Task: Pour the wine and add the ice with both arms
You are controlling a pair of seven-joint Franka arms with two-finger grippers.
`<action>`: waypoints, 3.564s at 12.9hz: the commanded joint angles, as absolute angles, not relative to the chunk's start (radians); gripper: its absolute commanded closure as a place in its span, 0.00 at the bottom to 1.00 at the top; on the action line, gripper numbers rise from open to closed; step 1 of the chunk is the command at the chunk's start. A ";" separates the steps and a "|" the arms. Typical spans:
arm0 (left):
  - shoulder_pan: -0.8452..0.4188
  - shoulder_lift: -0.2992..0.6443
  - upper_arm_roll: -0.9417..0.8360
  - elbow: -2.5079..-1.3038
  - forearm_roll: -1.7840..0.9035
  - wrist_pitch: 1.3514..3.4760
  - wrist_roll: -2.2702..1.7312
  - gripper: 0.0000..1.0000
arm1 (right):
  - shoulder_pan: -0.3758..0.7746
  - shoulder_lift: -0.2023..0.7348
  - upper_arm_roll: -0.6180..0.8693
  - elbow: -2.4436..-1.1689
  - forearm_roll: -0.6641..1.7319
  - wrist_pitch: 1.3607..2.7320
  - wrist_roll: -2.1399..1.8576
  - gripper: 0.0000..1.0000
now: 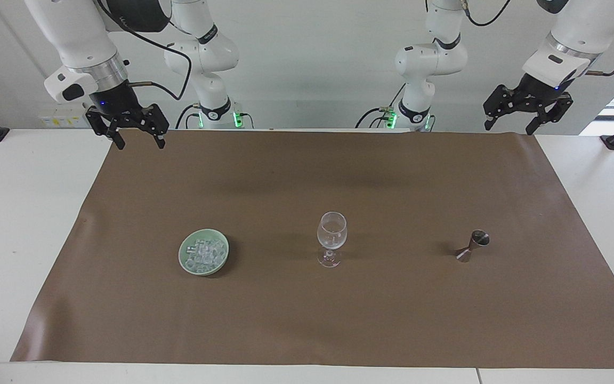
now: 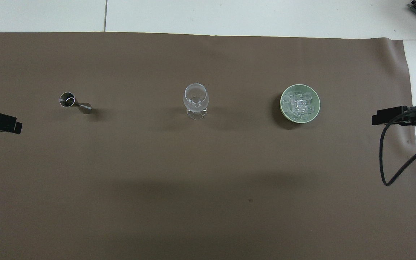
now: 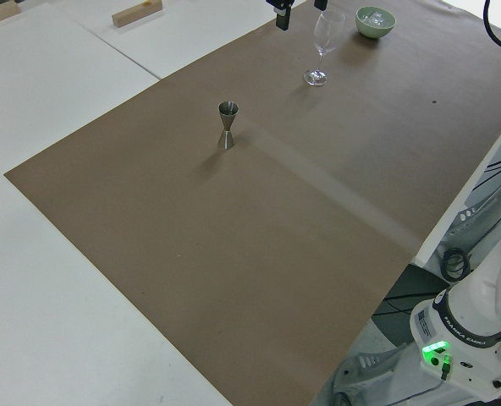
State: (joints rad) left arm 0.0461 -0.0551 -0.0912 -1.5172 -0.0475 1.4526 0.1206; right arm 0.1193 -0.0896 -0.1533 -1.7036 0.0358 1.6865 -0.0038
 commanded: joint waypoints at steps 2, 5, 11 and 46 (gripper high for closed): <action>0.052 -0.086 -0.095 -1.548 -0.037 1.454 0.124 0.00 | 0.106 -0.083 -0.147 -1.697 0.048 1.687 -0.021 0.00; 0.043 -0.084 -0.097 -1.539 -0.038 1.451 0.118 0.00 | 0.107 -0.083 -0.147 -1.697 0.048 1.687 -0.021 0.00; 0.043 -0.084 -0.091 -1.539 -0.037 1.450 0.106 0.00 | 0.106 -0.084 -0.149 -1.697 0.048 1.672 -0.023 0.00; 0.057 0.049 0.020 -1.687 -0.093 1.736 -0.119 0.00 | 0.107 -0.084 -0.147 -1.697 0.048 1.677 -0.021 0.00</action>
State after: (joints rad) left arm 0.0487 0.0320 0.0169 -1.6655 -0.0664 1.6958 -0.0475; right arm 0.1192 -0.0895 -0.1532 -1.7037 0.0358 1.6852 -0.0038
